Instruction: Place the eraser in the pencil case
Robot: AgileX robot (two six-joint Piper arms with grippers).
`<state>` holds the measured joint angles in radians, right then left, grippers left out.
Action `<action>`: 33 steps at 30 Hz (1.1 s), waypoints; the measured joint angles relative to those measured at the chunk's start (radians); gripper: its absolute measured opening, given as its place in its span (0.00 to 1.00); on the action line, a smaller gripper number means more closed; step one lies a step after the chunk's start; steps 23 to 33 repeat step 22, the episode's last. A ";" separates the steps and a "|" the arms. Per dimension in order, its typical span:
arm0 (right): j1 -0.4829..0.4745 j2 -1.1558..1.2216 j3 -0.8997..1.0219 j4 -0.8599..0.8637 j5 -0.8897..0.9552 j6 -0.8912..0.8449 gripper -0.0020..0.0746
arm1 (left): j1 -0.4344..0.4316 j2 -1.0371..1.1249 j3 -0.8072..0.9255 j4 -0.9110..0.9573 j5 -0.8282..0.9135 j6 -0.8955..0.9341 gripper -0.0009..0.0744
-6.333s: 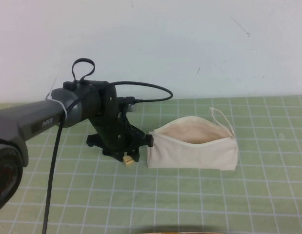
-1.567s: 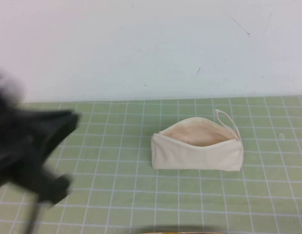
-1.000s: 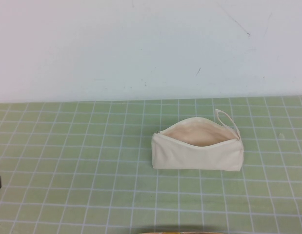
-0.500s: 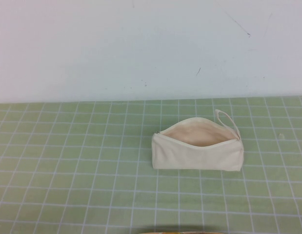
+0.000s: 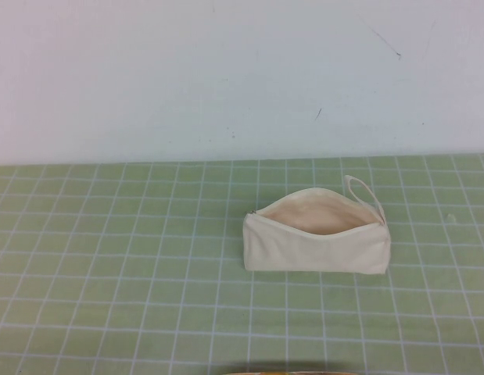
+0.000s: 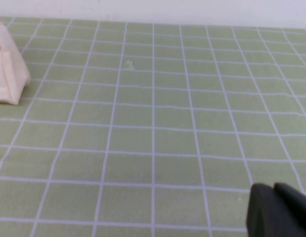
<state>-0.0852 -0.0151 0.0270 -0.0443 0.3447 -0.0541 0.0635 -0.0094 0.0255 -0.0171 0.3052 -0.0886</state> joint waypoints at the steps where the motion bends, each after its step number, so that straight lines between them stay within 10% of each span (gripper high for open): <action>1: 0.000 0.000 0.000 0.000 0.000 0.000 0.02 | -0.010 0.000 0.000 -0.001 0.005 0.007 0.01; 33: 0.000 0.000 0.000 0.000 0.000 0.000 0.02 | -0.050 0.000 -0.004 -0.010 0.020 0.014 0.01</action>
